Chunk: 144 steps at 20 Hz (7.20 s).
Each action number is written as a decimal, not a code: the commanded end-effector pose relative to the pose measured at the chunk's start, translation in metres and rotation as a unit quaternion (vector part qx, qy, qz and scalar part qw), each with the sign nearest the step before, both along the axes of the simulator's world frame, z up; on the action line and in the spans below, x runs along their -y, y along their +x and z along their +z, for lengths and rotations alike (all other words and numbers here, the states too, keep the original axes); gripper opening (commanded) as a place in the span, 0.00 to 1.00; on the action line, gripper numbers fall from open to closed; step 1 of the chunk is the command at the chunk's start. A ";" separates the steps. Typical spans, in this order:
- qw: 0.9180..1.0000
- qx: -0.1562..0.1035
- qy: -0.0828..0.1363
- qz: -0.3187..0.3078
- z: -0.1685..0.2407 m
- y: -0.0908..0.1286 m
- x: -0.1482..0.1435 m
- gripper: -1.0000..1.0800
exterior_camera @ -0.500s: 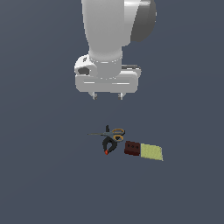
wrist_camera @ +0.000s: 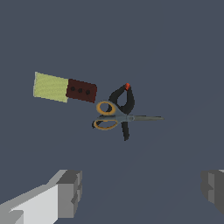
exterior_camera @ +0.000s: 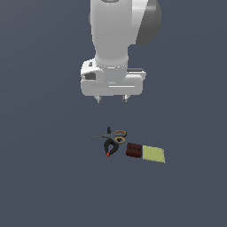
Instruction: Pick up a designated object from a clutter of objects.
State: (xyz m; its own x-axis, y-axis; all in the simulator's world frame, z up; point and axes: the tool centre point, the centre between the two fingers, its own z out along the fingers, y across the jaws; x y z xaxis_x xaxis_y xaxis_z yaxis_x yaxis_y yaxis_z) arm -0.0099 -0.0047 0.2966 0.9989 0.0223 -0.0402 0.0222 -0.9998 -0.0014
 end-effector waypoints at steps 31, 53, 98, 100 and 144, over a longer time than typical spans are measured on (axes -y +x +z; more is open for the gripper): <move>0.963 0.000 -0.008 0.270 -0.081 0.050 -0.039 0.96; 0.822 0.011 0.007 0.570 -0.195 0.090 -0.096 0.96; 0.781 0.016 0.012 0.624 -0.267 0.093 -0.110 0.00; 0.781 0.016 0.012 0.624 -0.264 0.091 -0.110 0.00; 0.781 0.016 0.013 0.625 0.028 -0.079 -0.137 0.00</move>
